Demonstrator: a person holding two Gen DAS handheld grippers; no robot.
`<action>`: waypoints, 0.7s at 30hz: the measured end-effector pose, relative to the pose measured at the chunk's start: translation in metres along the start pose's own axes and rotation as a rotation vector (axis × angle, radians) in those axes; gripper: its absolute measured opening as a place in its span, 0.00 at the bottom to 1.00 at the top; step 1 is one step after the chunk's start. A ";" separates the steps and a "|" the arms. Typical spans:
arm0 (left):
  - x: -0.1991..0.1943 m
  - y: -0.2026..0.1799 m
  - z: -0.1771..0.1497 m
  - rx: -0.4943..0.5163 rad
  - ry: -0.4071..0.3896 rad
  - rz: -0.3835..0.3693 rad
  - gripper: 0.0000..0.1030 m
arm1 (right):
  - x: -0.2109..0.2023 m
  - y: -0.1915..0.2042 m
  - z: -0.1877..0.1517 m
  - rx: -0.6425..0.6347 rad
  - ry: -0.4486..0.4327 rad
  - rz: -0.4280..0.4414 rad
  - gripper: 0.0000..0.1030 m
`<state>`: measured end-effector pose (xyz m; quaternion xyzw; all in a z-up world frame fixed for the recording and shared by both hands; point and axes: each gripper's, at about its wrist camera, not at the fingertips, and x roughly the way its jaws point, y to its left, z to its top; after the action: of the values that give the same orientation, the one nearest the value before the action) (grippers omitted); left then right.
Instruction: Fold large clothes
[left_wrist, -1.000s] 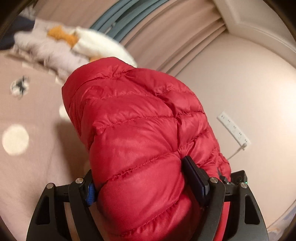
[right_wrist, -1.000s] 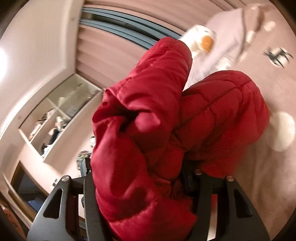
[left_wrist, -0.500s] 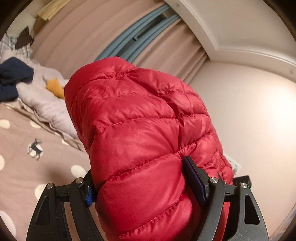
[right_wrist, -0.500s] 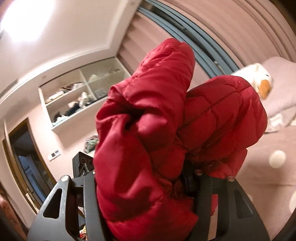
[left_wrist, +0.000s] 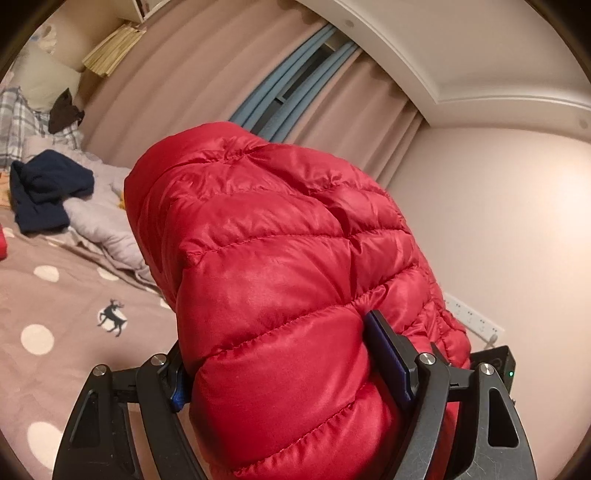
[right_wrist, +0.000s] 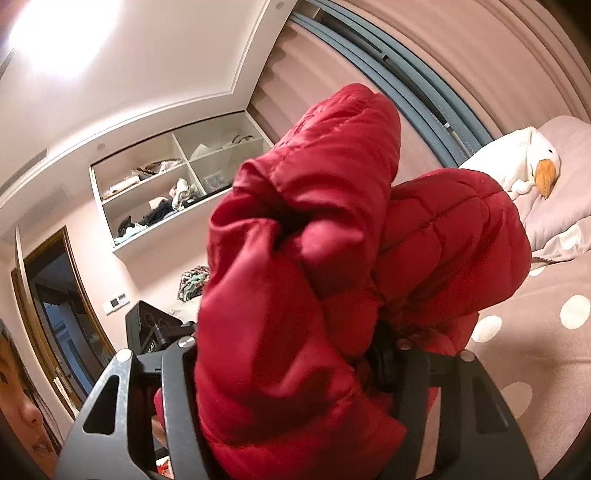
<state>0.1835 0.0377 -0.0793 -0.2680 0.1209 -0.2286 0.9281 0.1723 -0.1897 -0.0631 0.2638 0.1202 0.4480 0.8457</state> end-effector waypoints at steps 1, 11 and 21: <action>-0.001 -0.001 0.000 0.006 -0.003 0.008 0.77 | 0.001 0.000 -0.001 0.002 0.004 0.001 0.59; 0.003 -0.001 0.001 0.036 0.019 0.028 0.77 | 0.004 -0.003 -0.009 -0.008 0.029 -0.060 0.59; 0.049 0.020 -0.015 0.010 0.119 0.083 0.77 | 0.009 -0.049 -0.013 0.103 0.042 -0.165 0.59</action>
<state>0.2286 0.0223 -0.1080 -0.2440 0.1857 -0.2063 0.9292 0.2055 -0.2006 -0.1011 0.2867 0.1820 0.3756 0.8623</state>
